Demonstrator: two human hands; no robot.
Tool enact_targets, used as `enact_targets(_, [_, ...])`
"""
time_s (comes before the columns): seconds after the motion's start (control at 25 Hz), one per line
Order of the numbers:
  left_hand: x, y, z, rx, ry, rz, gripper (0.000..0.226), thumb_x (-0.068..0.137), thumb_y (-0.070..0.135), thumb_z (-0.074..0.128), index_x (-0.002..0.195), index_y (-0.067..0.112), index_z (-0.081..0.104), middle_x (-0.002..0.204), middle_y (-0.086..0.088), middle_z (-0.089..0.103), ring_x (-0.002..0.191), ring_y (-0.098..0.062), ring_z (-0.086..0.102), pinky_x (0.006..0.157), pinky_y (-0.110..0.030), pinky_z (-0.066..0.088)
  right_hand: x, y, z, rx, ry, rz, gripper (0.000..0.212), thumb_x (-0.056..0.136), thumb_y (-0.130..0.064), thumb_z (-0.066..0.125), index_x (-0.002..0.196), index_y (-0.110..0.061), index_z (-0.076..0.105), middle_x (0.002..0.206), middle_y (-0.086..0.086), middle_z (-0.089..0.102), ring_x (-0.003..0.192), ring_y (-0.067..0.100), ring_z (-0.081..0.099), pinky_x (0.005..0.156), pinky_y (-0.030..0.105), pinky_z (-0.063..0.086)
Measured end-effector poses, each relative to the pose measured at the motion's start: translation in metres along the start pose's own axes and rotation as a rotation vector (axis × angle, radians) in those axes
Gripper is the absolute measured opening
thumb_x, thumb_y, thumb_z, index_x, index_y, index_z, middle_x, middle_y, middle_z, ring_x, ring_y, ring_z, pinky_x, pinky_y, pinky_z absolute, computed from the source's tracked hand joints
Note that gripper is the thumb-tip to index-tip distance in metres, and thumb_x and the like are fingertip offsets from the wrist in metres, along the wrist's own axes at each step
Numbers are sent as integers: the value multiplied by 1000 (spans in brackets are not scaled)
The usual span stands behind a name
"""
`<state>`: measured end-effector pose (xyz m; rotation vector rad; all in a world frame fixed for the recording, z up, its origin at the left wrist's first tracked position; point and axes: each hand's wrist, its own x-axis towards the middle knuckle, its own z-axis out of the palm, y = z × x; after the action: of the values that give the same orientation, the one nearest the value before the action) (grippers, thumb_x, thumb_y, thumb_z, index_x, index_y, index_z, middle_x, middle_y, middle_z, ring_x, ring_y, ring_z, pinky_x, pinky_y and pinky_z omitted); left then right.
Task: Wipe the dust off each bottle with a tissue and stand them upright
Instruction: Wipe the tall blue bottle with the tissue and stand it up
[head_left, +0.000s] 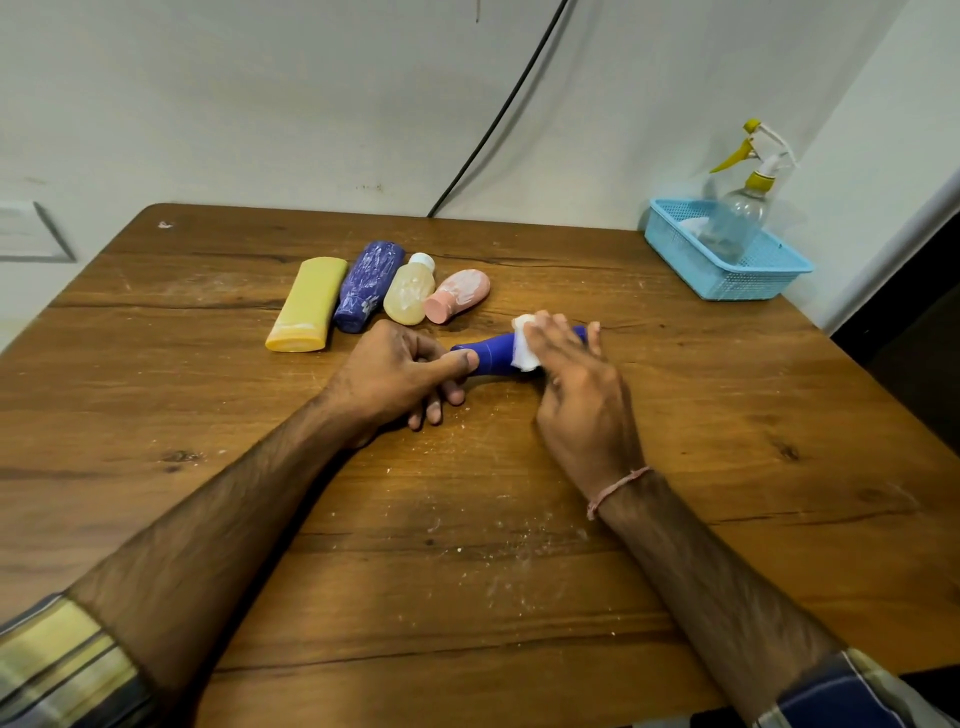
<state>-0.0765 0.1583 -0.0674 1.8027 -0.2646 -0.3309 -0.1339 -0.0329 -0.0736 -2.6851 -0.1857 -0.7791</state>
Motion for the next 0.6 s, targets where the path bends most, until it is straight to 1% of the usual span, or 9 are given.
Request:
enact_targets(0.12, [-4,-1,2,42,65,78,22,89,28,75,88,6,74,69,-9,74,46,-13,60,43,-25,47,-8,-10,-2,44,-26,-164,49,87,8,43,133,-3,55,138,13,57,134,24,49,119,50,26])
enact_targets(0.2, [-7,-2,3,79,169,157,17,85,27,79,94,13,73,72,-5,74,54,-11,64,50,-25,53,0,-6,-8,67,6,-69,50,86,11,48,132,-4,56,136,12,59,131,21,52,119,50,27])
enact_targets(0.32, [-11,-4,5,252,361,390,31,83,29,80,110,18,70,87,4,69,71,-4,64,63,-16,55,0,-12,-13,163,16,21,50,87,12,52,132,-8,57,136,8,60,127,13,54,116,46,35])
enact_targets(0.36, [-11,-4,5,302,410,488,36,83,30,79,114,16,68,93,4,67,76,-6,64,67,-18,56,0,-17,-15,206,16,42,47,89,9,53,132,-11,58,136,5,60,120,7,57,109,39,45])
enact_targets(0.4, [-11,-4,5,336,444,582,39,83,32,77,116,14,66,101,3,65,82,-8,64,71,-22,57,1,-21,-17,257,20,93,45,92,5,53,131,-15,60,135,1,61,106,-3,59,95,27,53])
enact_targets(0.44, [-12,-3,6,346,460,658,41,84,32,75,117,12,64,109,0,64,89,-9,64,76,-25,58,3,-25,-20,325,25,172,42,94,2,53,129,-20,62,134,-3,62,88,-9,59,77,13,54])
enact_targets(0.48, [-12,-2,7,338,466,715,41,85,31,73,119,10,63,115,-3,63,97,-11,64,82,-28,58,8,-27,-23,409,38,261,40,95,-1,52,126,-22,64,133,-6,63,76,-12,57,64,7,49])
enact_targets(0.52, [-13,-1,8,323,467,758,41,86,29,73,120,9,62,119,-5,63,104,-14,63,87,-32,57,14,-30,-27,497,61,337,38,96,-1,52,123,-24,67,131,-7,64,76,-12,60,62,5,49])
enact_targets(0.6, [-16,1,11,315,480,791,41,88,25,73,123,6,61,121,-7,66,111,-17,63,94,-36,55,24,-39,-39,607,135,352,38,96,0,52,119,-25,69,128,-9,65,98,-6,65,75,12,56])
